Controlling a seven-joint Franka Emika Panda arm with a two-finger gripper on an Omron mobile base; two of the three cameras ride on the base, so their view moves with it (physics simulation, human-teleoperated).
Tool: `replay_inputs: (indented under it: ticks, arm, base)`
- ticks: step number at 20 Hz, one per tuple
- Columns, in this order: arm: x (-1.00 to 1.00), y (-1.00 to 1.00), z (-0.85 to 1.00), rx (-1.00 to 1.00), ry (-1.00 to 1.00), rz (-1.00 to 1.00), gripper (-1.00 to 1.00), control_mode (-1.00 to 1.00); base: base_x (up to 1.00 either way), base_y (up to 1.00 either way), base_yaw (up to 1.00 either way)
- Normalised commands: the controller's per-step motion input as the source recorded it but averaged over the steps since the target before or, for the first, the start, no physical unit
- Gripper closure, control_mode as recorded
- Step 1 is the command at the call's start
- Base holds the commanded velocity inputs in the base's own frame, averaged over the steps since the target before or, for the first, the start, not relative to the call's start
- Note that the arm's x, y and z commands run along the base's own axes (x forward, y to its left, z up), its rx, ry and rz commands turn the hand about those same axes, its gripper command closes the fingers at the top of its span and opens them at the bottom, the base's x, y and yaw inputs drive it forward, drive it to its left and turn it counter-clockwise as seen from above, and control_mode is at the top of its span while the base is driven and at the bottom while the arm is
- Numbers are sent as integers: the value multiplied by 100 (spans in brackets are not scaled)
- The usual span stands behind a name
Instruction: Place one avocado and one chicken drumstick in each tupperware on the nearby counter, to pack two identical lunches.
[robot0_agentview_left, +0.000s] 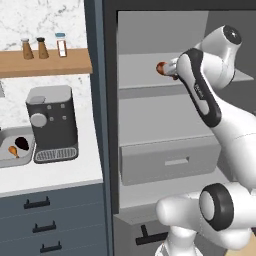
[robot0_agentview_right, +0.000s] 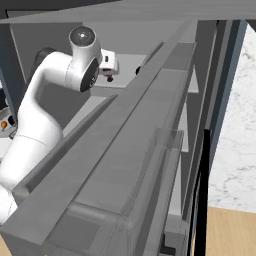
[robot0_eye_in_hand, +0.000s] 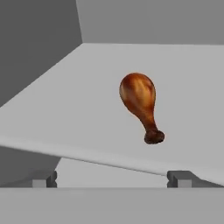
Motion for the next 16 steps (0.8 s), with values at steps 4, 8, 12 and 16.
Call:
replay_inputs:
  ticks: [4, 8, 12, 16]
  arm:
    - [63, -8, -20, 0, 7, 8, -100, -100]
    - [60, -10, -23, 0, 10, 9, -100, -100]
    - [65, -3, -21, 0, 12, 7, -100, -100]
    - [68, 0, -17, 0, 7, 4, -100, -100]
  base:
    - [0, 0, 0]
    - [0, 0, 0]
    - [0, 0, 0]
    - [0, 0, 0]
